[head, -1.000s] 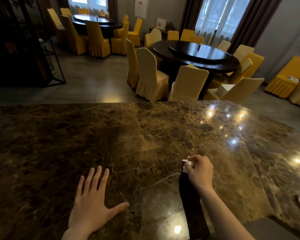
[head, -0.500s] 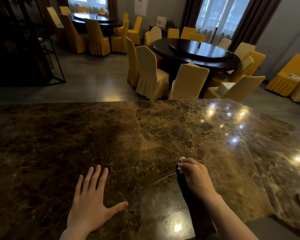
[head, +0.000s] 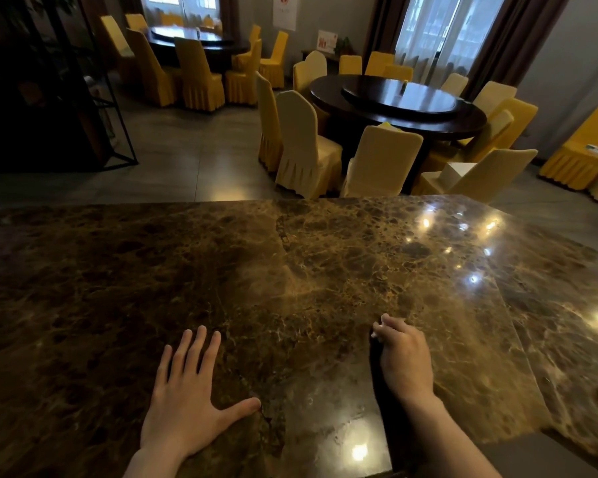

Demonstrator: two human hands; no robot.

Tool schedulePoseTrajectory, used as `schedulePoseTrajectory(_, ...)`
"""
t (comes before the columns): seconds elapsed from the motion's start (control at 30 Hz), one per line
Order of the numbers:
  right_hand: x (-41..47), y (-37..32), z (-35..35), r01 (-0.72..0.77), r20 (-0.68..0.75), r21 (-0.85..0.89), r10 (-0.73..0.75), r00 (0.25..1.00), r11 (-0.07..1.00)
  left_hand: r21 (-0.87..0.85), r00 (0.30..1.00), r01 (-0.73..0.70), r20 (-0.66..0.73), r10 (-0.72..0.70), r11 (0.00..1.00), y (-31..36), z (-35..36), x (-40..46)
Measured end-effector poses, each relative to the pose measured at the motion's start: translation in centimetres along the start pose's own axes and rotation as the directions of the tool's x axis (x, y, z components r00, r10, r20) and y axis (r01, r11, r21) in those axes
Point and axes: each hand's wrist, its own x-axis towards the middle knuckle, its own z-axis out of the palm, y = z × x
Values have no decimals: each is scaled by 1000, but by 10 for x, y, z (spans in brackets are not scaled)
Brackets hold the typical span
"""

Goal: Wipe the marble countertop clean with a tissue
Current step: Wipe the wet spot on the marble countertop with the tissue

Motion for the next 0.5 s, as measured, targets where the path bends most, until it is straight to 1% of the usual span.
schedulePoseTrajectory(0.03, 0, -5, 3, -18, -8, -21, 17, 1000, 1000, 5, 1000, 0, 4, 0, 1000, 0, 0, 0)
schedulePoseTrajectory(0.07, -6, -18, 9, -5, -15, -14, 5, 1000, 1000, 11, 1000, -1, 12, 1, 1000, 1, 1, 0)
schedulePoseTrajectory(0.13, -26, -59, 24, 53, -2, 82, -53, 999, 995, -2, 1000, 1, 7, -1, 1000, 0, 1, 0)
schedulePoseTrajectory(0.2, -51, -100, 36, 174, 64, 206, -191, 979, 963, 6, 1000, -2, 14, 2, 1000, 0, 1, 0)
schedulePoseTrajectory(0.23, -61, -112, 38, 252, 105, 246, -285, 953, 936, 20, 1000, -6, 27, 6, 1000, -1, 1, -1)
schedulePoseTrajectory(0.27, -66, -117, 37, 330, 127, 273, -374, 919, 904, 26, 999, -8, 32, 7, 1000, -1, 1, 0)
schedulePoseTrajectory(0.3, -63, -112, 32, 352, 131, 291, -401, 907, 890, 21, 1000, -6, 26, 5, 1000, -1, 0, 0)
schedulePoseTrajectory(0.33, -55, -101, 24, 316, 112, 283, -359, 927, 905, 12, 1000, -3, 19, 3, 1000, 0, 0, -1)
schedulePoseTrajectory(0.4, -30, -66, 4, 123, 45, 192, -134, 990, 974, 4, 1000, -3, 15, 3, 1000, 1, -2, -2)
schedulePoseTrajectory(0.47, -8, -27, -19, -87, 6, 115, 87, 996, 990, -8, 1000, -5, 9, 5, 1000, 1, -3, -3)
schedulePoseTrajectory(0.5, -3, -19, -23, -150, -21, 100, 153, 988, 984, -12, 1000, -2, 7, 2, 1000, 2, -4, -3)
